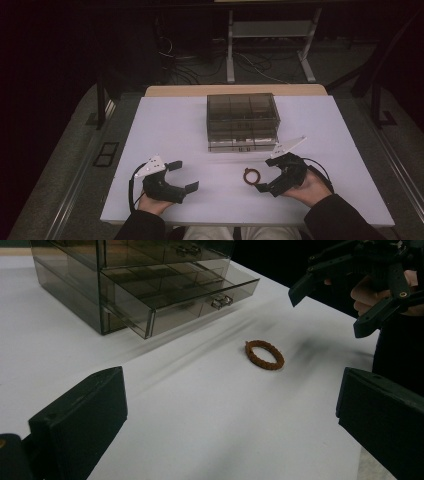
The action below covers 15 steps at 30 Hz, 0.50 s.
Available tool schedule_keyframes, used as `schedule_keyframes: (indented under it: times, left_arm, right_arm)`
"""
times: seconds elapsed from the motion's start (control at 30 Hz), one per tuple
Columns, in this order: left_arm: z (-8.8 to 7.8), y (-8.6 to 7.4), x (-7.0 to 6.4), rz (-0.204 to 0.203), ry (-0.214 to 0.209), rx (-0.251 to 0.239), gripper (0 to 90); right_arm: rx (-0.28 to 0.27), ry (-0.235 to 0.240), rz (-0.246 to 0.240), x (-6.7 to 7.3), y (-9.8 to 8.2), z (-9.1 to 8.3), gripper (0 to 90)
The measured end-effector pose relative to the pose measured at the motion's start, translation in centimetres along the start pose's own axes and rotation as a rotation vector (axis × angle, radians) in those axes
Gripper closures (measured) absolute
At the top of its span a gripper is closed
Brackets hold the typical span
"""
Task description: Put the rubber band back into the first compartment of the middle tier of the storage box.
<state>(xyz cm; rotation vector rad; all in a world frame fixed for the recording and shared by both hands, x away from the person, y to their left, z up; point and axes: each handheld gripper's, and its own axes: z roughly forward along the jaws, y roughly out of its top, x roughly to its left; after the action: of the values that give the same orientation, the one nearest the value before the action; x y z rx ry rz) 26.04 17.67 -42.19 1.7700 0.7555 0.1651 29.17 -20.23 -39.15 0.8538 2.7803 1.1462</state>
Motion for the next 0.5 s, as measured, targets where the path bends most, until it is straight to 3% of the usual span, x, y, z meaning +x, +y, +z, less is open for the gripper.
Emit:
schedule_keyframes:
  times: [0.5]
  left_arm:
    - [0.0, 0.0, 0.0, 0.001, -0.002, 0.005, 0.0]
  right_arm:
    - [0.074, 0.028, -0.035, 0.1, 0.3, 2.1, 2.3]
